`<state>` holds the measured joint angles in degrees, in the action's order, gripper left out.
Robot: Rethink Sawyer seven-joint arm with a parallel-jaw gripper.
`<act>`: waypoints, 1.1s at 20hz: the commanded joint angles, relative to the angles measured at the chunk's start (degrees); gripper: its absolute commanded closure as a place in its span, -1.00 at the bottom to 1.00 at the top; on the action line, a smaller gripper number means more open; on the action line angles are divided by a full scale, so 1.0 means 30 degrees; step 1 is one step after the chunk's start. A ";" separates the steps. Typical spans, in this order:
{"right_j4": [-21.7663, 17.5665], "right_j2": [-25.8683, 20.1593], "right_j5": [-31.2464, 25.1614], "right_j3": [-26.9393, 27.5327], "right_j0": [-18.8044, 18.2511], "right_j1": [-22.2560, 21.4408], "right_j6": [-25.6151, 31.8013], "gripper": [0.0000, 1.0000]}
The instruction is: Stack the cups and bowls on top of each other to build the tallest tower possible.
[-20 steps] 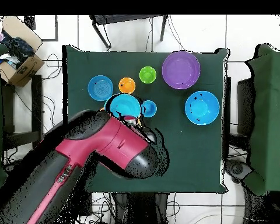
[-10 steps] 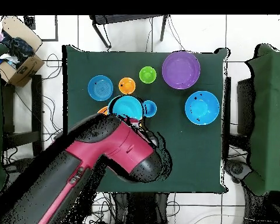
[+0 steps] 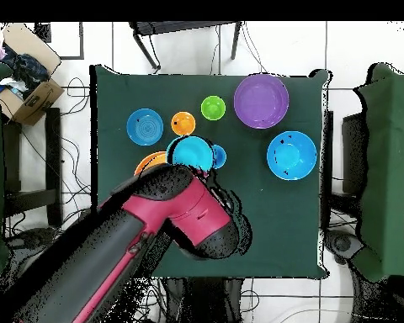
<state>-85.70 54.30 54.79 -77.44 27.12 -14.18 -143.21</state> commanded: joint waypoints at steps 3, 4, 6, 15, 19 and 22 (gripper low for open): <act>0.1768 -0.4229 -0.3045 -0.1080 -0.0522 0.1589 0.3432 1.00; 0.1931 -0.4301 -0.3056 -0.1095 -0.0608 0.1578 0.3587 1.00; 0.2143 -0.4401 -0.3141 -0.1101 -0.0693 0.1635 0.3809 1.00; 0.2810 -0.4737 -0.3196 -0.1450 -0.0567 0.1723 0.3492 1.00; 0.2565 -0.4529 -0.3165 -0.1531 -0.0272 0.1971 0.2316 1.00; 0.2202 -0.4392 -0.3068 -0.1591 -0.0082 0.2076 0.1869 1.00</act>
<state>-79.96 51.18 51.26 -79.37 26.19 -11.82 -143.21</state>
